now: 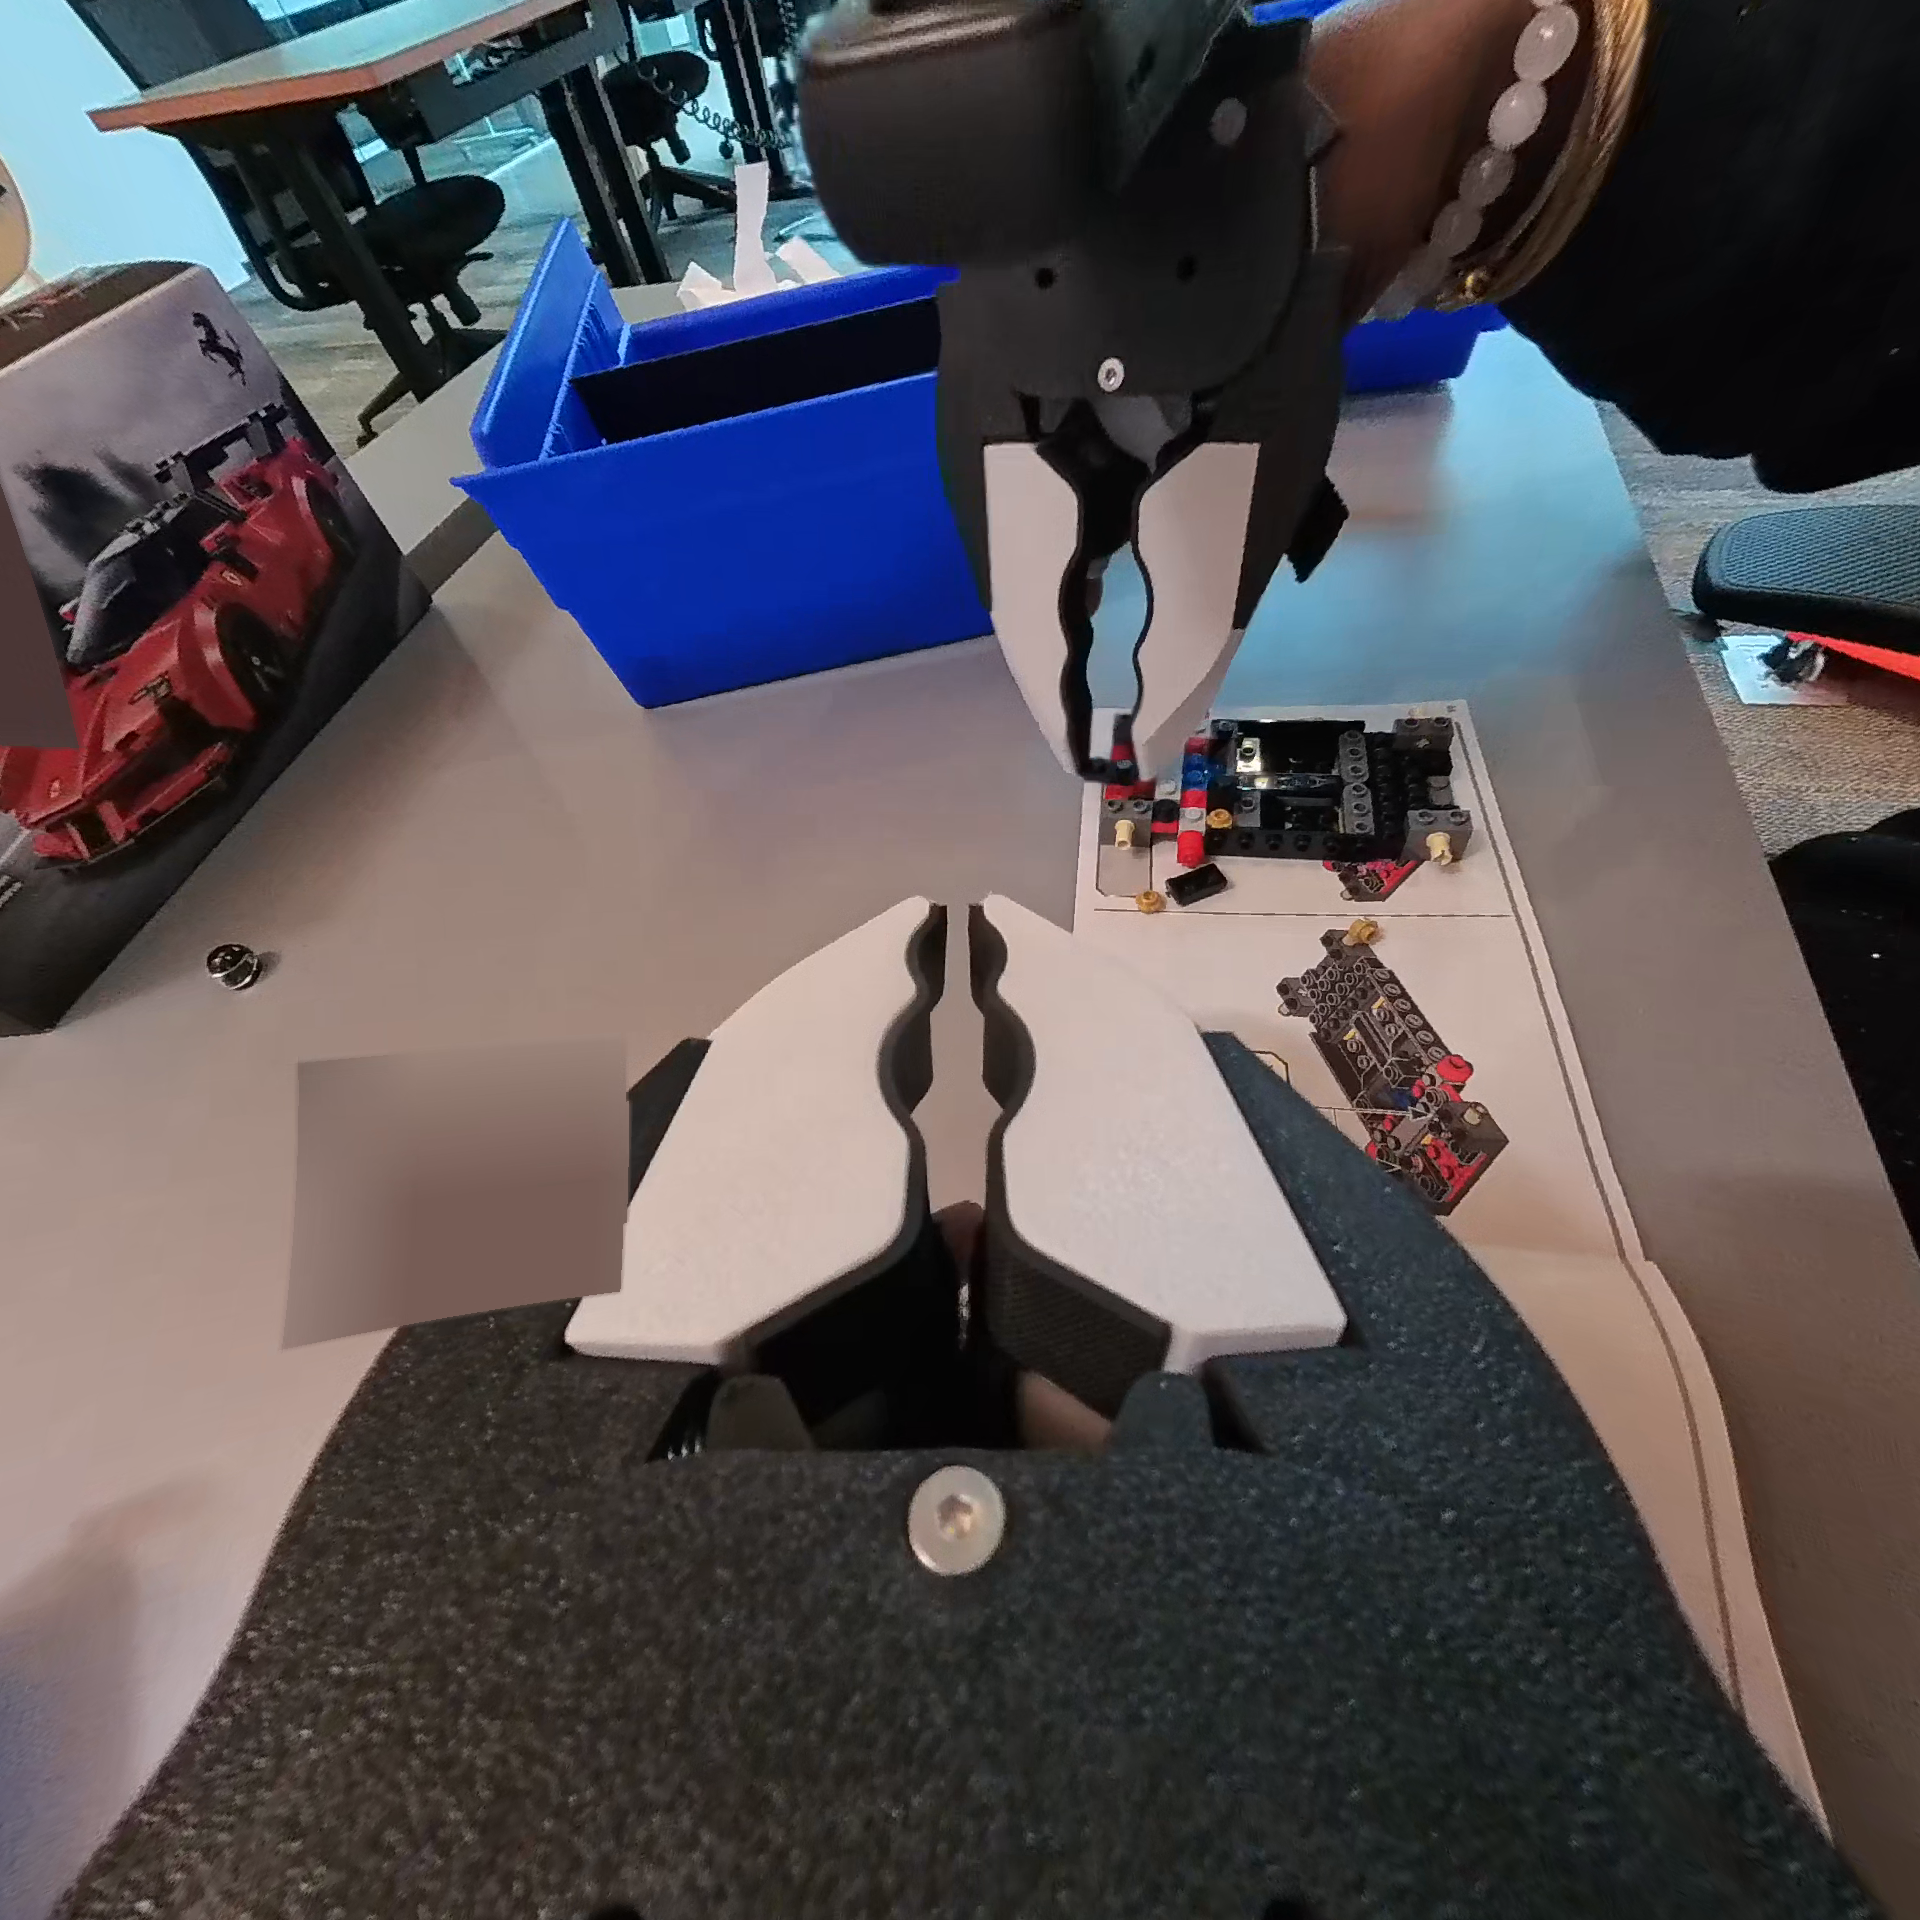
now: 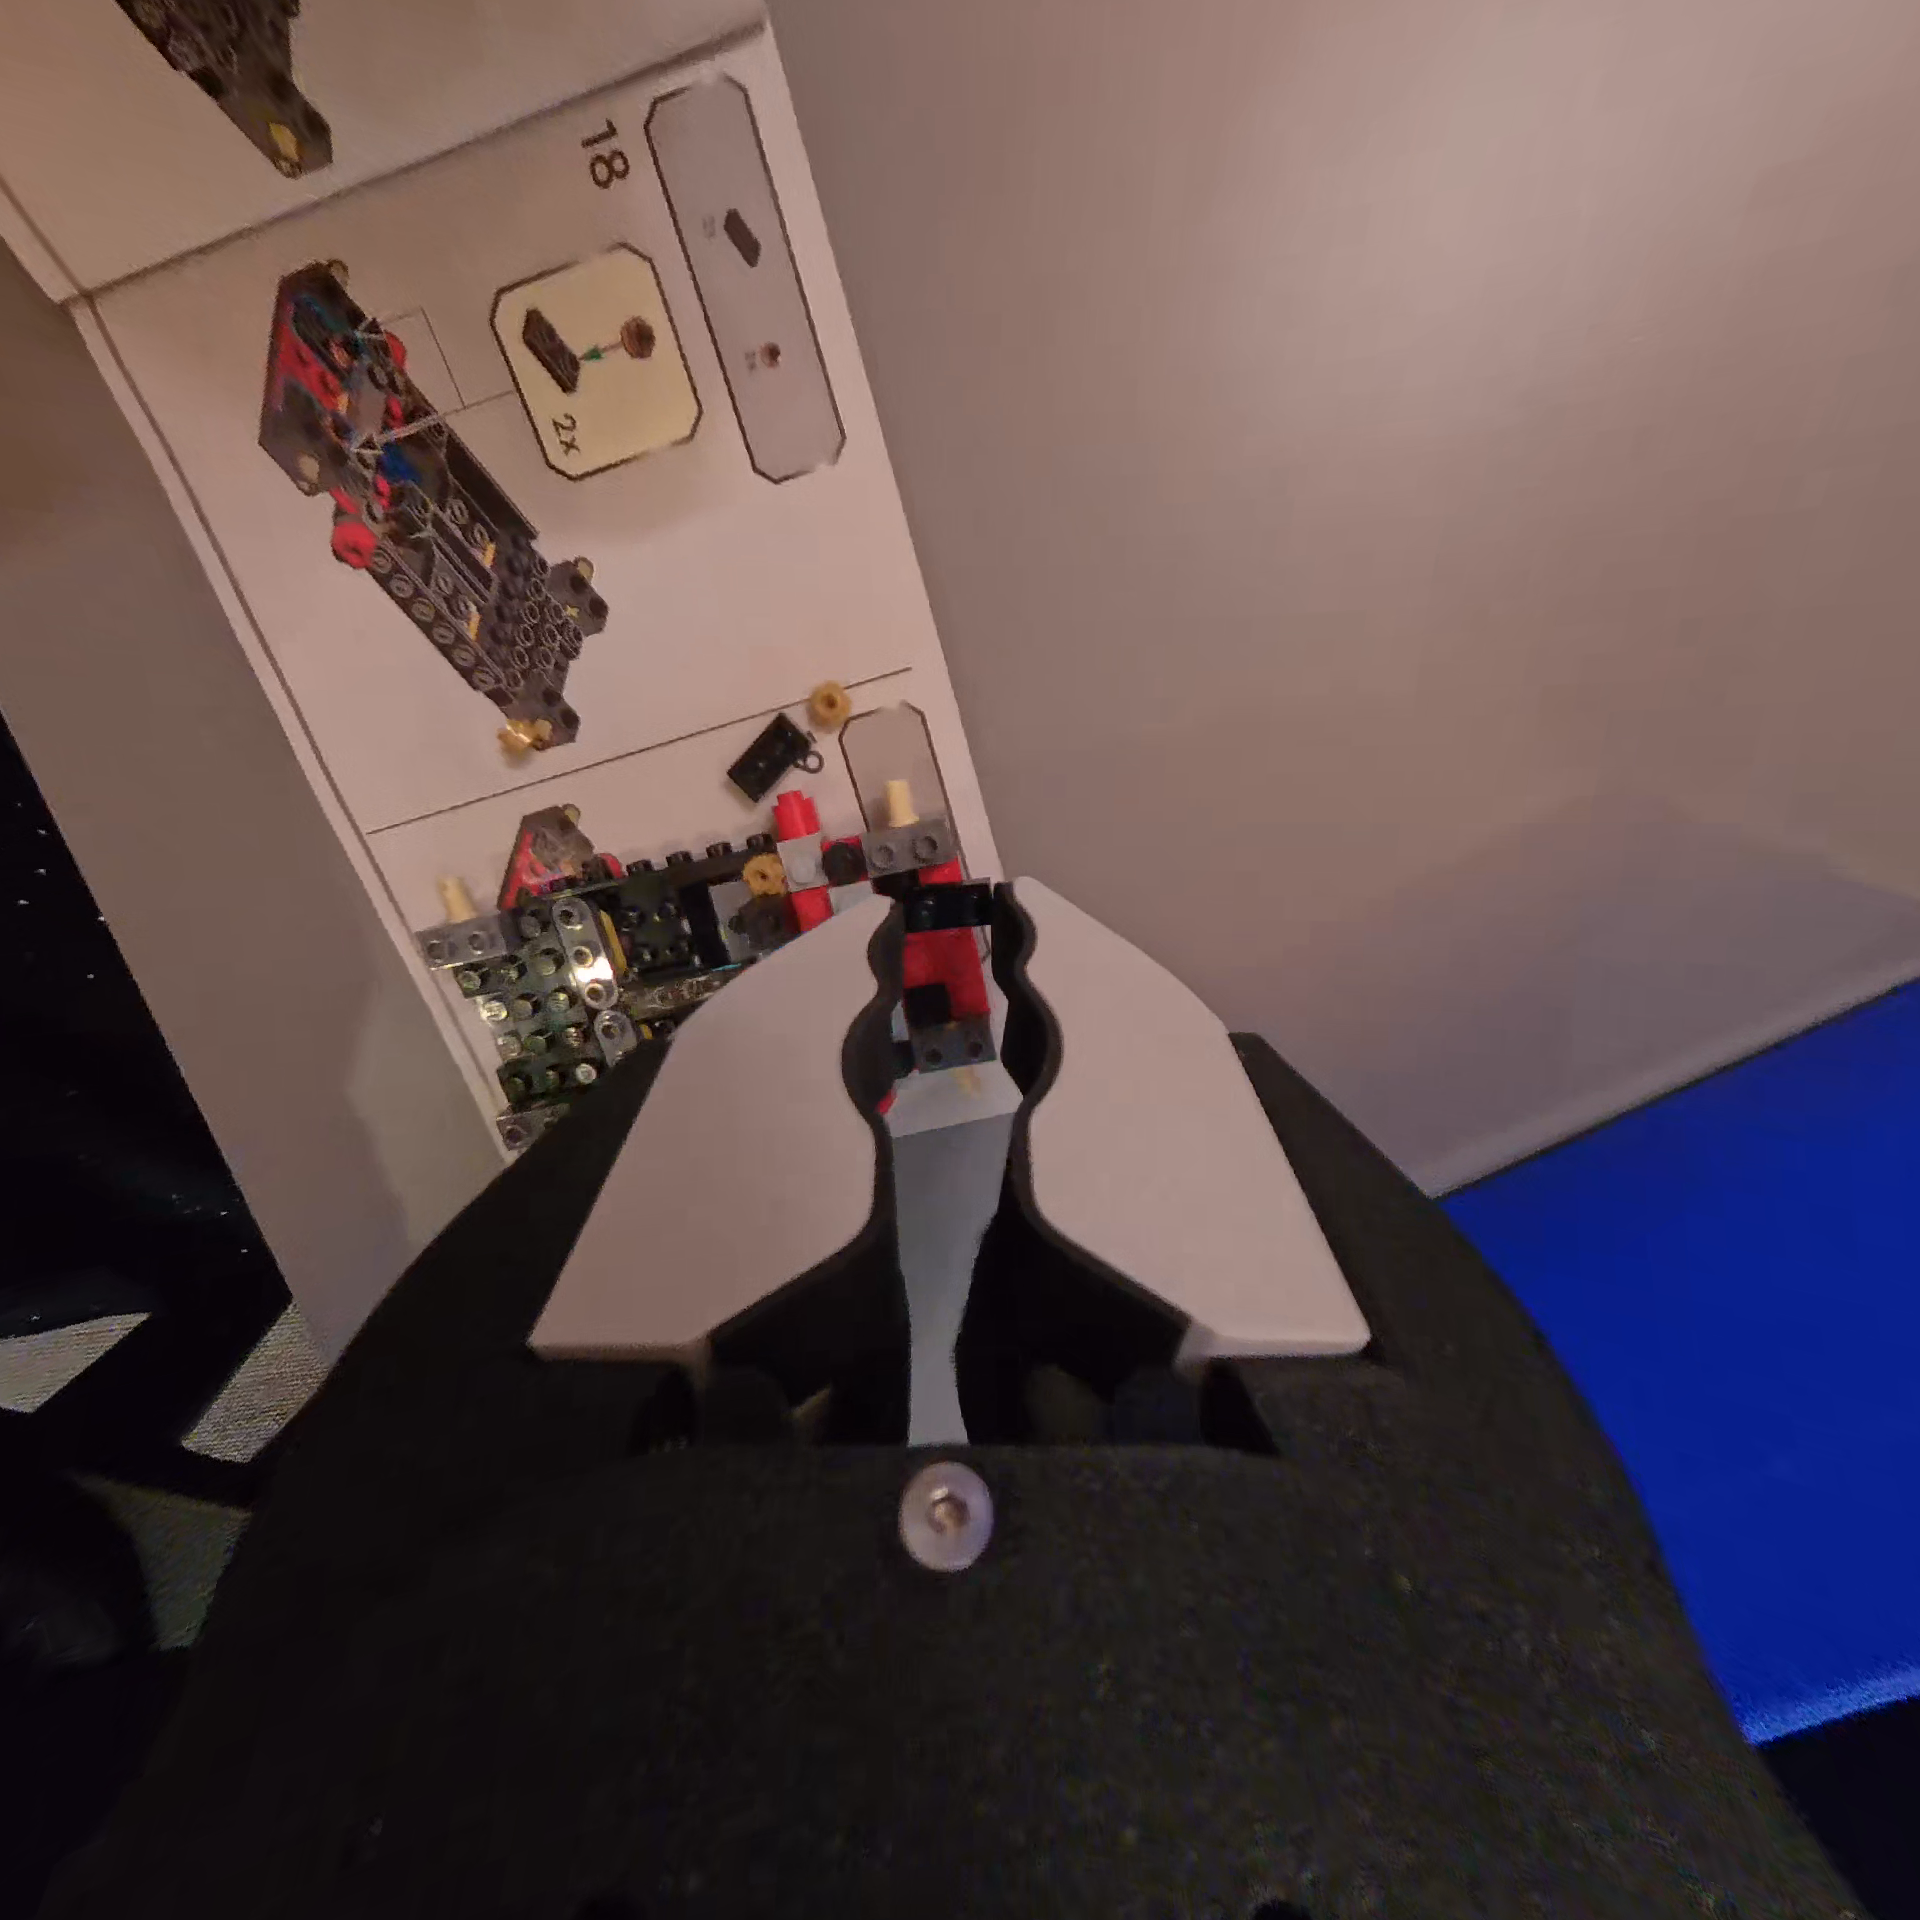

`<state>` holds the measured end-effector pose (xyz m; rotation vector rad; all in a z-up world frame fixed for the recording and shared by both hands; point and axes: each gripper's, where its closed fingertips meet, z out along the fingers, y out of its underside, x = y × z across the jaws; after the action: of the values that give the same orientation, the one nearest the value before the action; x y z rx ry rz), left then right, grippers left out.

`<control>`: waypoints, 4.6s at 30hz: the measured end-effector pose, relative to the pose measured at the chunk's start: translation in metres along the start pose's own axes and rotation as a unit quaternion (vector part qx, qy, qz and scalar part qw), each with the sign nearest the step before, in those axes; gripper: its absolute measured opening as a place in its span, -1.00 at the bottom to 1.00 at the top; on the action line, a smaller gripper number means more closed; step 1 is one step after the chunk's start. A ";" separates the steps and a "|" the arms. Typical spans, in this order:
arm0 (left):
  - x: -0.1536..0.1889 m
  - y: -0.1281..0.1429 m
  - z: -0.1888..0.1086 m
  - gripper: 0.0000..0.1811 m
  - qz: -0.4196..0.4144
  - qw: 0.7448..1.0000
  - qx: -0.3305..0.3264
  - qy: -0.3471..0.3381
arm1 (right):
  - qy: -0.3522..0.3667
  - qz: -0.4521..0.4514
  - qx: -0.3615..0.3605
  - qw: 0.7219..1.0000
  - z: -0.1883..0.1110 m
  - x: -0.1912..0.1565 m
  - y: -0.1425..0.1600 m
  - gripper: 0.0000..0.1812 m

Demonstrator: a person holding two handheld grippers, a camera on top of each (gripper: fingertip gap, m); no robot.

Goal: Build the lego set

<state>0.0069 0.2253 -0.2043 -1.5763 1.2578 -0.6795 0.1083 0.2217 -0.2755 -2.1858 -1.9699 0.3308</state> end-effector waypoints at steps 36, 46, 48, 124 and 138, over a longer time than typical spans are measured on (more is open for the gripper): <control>0.056 0.024 0.127 -0.97 0.166 0.878 -0.323 0.312 | 0.105 0.174 0.258 0.945 -0.008 -0.088 0.032 -0.82; 0.048 0.031 0.120 -0.98 0.126 0.892 -0.325 0.288 | 0.088 0.164 0.248 0.951 0.010 -0.099 0.014 -0.82; 0.049 0.034 0.113 -0.96 0.117 0.889 -0.336 0.288 | 0.105 0.182 0.246 0.946 0.004 -0.086 0.026 -0.82; 0.110 0.025 0.096 -0.91 -0.014 0.965 -0.188 0.180 | 0.124 -0.195 0.103 0.967 0.000 -0.070 0.029 -0.82; 0.110 0.025 0.096 -0.90 -0.018 0.965 -0.188 0.183 | 0.148 -0.210 0.115 0.960 -0.003 -0.070 0.026 -0.79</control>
<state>0.1137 0.1549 -0.2787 -1.8394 1.7137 -0.8170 0.1273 0.1495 -0.2771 -1.5249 -2.0357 0.1470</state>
